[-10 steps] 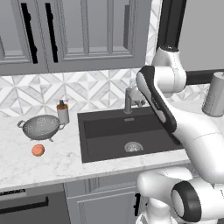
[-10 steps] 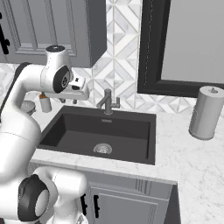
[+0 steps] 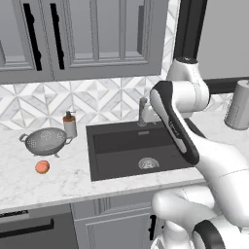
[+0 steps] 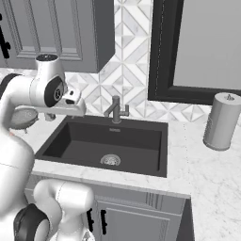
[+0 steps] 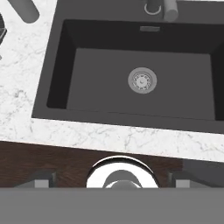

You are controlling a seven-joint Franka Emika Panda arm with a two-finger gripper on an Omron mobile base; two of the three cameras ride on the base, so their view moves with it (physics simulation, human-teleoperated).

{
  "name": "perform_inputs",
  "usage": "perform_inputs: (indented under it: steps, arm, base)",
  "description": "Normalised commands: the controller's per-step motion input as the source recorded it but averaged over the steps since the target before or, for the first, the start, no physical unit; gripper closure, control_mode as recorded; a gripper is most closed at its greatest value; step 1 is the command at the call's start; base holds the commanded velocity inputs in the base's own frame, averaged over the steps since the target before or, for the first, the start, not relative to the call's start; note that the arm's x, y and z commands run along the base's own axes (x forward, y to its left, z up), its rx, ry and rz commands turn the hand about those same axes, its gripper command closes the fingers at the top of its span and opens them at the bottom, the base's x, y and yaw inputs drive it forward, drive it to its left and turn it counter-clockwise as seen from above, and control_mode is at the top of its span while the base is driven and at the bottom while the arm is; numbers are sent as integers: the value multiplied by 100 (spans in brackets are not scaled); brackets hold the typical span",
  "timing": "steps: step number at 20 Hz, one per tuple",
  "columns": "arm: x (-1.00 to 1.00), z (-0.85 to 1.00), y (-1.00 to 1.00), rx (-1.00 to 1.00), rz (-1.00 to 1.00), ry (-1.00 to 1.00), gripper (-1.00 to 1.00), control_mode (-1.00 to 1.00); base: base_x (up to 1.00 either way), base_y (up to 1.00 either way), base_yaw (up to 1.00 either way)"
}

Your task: Put the colander in the sink, put the peach in the colander, and turn on the sink faucet and pour water over the colander.

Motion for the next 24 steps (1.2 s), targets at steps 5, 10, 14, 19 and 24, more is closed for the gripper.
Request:
perform_inputs:
  steps: [5,10,14,19,24]
  arm:
    - [-55,-19,45,0,0,0,-100,-100]
    - [-17,-7,39,0,0,0,-100,-100]
    - [0,-6,47,0,0,0,-100,-100]
    - [0,-5,53,0,-1,0,-100,-100]
    - [0,-5,56,0,-1,0,-100,-100]
  base:
    - [0,0,0]
    - [0,0,0]
    - [0,0,0]
    - [0,0,0]
    - [0,0,0]
